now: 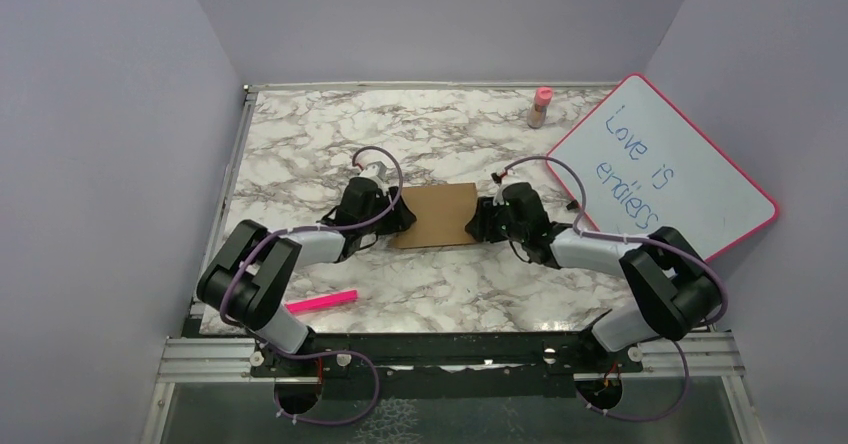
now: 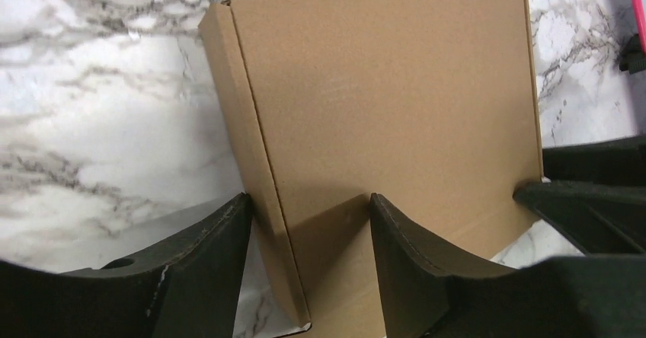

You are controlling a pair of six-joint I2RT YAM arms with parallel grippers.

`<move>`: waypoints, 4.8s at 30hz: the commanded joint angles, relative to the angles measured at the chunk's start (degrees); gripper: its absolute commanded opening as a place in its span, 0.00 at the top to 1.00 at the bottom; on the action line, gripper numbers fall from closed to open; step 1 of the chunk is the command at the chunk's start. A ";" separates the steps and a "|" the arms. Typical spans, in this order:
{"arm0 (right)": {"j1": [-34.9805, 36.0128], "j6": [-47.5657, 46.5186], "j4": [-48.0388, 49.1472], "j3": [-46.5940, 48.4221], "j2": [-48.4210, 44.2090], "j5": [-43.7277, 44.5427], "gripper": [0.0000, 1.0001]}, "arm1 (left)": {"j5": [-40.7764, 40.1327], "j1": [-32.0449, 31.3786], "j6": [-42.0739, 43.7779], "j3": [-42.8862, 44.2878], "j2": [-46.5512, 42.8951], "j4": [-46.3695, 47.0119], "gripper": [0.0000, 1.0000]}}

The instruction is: Fold the paper box

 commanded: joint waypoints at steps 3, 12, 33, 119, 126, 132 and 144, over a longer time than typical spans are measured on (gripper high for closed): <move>5.40 0.66 -5.72 -0.59 -0.44 4.02 0.52 | 4.44 -0.27 4.08 5.75 8.06 -0.05 0.43; 9.20 1.65 -8.99 0.71 -2.01 5.92 0.52 | 3.59 -0.15 7.34 11.38 13.68 -0.33 0.44; 8.94 -14.81 -15.88 16.35 -2.65 12.96 0.36 | -8.90 2.24 -0.99 -1.06 -13.03 -2.05 0.28; -21.13 4.76 -7.11 21.41 36.94 -36.97 0.85 | 3.25 0.44 -32.79 -19.37 5.83 44.67 0.43; -21.83 4.11 -7.31 21.65 37.90 -36.90 0.85 | 3.33 0.44 -33.24 -19.10 6.84 44.73 0.39; -21.82 4.04 -7.13 21.86 38.50 -37.57 0.85 | 3.98 0.44 -33.37 -16.36 7.24 45.46 0.39; -21.74 3.86 -6.87 22.12 37.74 -39.84 0.84 | 4.37 0.44 -34.17 -12.21 6.71 47.45 0.50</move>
